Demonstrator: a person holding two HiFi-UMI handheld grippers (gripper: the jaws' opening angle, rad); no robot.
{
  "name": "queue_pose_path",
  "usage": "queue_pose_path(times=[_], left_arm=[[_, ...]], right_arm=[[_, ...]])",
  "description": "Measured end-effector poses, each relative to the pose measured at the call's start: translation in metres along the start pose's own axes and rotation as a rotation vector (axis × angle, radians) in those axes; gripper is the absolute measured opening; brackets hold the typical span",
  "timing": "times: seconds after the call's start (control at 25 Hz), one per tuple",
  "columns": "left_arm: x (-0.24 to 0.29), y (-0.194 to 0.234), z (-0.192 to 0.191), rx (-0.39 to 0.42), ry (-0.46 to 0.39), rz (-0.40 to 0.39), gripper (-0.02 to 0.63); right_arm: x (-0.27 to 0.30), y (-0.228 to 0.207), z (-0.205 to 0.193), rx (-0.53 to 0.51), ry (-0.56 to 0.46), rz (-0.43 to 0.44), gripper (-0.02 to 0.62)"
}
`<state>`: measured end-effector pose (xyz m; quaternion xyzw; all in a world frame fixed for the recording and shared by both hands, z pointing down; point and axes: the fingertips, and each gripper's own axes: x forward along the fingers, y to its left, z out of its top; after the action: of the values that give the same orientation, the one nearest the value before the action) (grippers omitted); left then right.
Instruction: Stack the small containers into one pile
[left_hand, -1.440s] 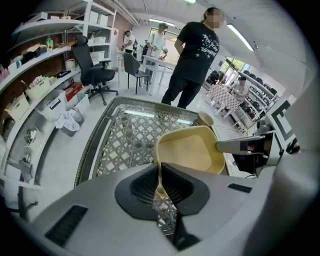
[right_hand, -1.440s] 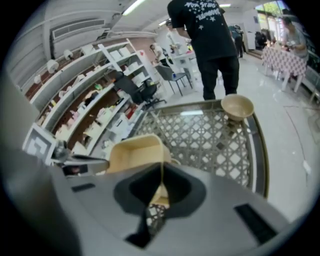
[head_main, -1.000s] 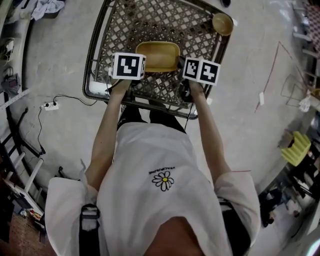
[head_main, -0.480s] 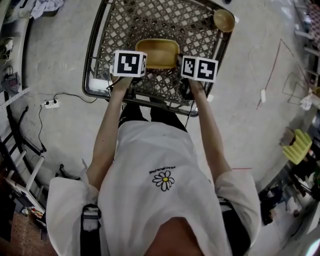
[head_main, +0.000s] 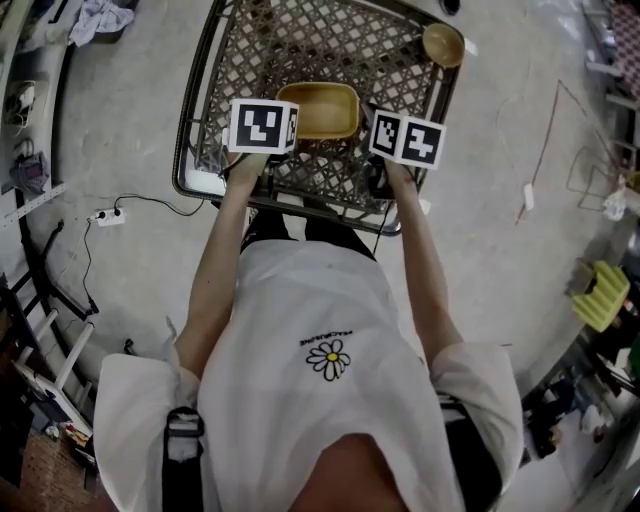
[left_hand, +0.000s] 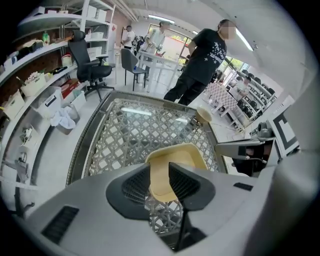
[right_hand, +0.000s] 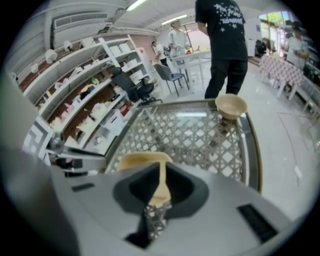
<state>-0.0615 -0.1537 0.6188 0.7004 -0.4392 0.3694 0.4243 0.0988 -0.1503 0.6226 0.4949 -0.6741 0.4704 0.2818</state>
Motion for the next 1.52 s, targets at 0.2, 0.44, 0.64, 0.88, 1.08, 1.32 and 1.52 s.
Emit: queue_pose_path(times=[0.2,0.44,0.64,0.88,1.08,1.32,1.52], left_arm=[[-0.042,-0.016,0.043,0.037,-0.138,-0.019,0.126],[-0.142,-0.044,0.123,0.131,-0.485,-0.026,0.052],[-0.239,-0.075,0.157,0.201,-0.833,-0.059,0.038],[-0.318,-0.105,0.151,0.286,-1.113,-0.055,0.028],[-0.343,-0.121,0.143,0.334,-1.194,-0.029,0.026],[-0.346,-0.121,0.137,0.315,-1.204,-0.026,0.026],[-0.344,-0.113,0.143,0.29,-1.2,-0.012,0.026]], right_arm=[[-0.048,0.018,0.045,-0.045,-0.172,-0.008,0.046],[-0.146,0.064,0.119,-0.125,-0.525,0.007,0.046],[-0.233,0.101,0.15,-0.232,-0.828,-0.007,0.043],[-0.31,0.122,0.142,-0.304,-1.11,-0.072,0.04],[-0.337,0.127,0.124,-0.31,-1.191,-0.109,0.038],[-0.342,0.126,0.111,-0.311,-1.191,-0.123,0.032],[-0.337,0.125,0.116,-0.326,-1.181,-0.138,0.031]])
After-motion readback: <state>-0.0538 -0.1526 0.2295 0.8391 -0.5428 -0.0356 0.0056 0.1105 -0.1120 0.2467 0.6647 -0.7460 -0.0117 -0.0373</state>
